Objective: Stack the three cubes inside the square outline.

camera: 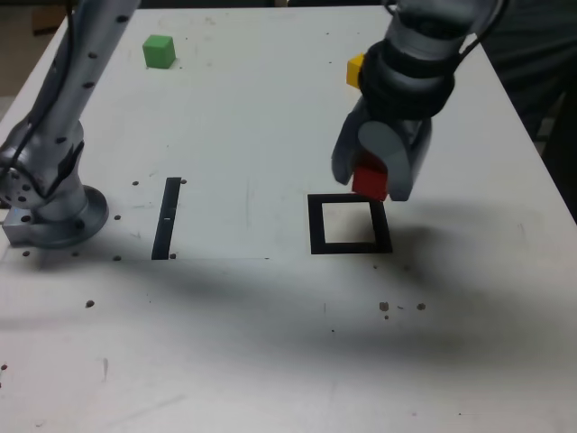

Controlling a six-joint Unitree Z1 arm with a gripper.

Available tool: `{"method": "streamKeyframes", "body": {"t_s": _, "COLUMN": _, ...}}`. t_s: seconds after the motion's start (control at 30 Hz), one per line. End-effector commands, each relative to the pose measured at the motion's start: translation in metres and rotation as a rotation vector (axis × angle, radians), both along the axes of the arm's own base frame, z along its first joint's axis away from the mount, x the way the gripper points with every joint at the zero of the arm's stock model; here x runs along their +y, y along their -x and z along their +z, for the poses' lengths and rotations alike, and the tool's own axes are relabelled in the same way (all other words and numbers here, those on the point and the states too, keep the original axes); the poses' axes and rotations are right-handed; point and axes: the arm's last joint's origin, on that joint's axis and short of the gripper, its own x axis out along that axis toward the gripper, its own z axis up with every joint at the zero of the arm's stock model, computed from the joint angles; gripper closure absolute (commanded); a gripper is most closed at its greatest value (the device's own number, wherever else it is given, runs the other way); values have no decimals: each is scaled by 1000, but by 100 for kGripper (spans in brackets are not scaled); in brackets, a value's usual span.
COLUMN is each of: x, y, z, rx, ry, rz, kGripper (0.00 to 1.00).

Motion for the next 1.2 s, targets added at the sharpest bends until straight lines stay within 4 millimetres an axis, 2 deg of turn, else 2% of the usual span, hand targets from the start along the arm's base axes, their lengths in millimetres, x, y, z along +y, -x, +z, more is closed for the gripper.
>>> {"method": "streamKeyframes", "body": {"t_s": 0.0, "x": 1, "y": 7, "z": 4, "rx": -4, "ry": 8, "rz": 36, "kGripper": 61}}
{"method": "streamKeyframes", "body": {"t_s": 0.3, "x": 2, "y": 30, "z": 4, "rx": -28, "ry": 37, "rz": 214, "kGripper": 61}}
{"method": "streamKeyframes", "body": {"t_s": 0.53, "x": 8, "y": 30, "z": -13, "rx": -52, "ry": 98, "rz": 288, "kGripper": 61}}
{"method": "streamKeyframes", "body": {"t_s": 0.77, "x": 26, "y": 33, "z": -33, "rx": -50, "ry": 101, "rz": 343, "kGripper": 61}}
{"method": "streamKeyframes", "body": {"t_s": 0.97, "x": 40, "y": 33, "z": -41, "rx": -60, "ry": 100, "rz": 368, "kGripper": 61}}
{"method": "streamKeyframes", "body": {"t_s": 1.17, "x": 44, "y": 33, "z": -44, "rx": -67, "ry": 102, "rz": 374, "kGripper": 61}}
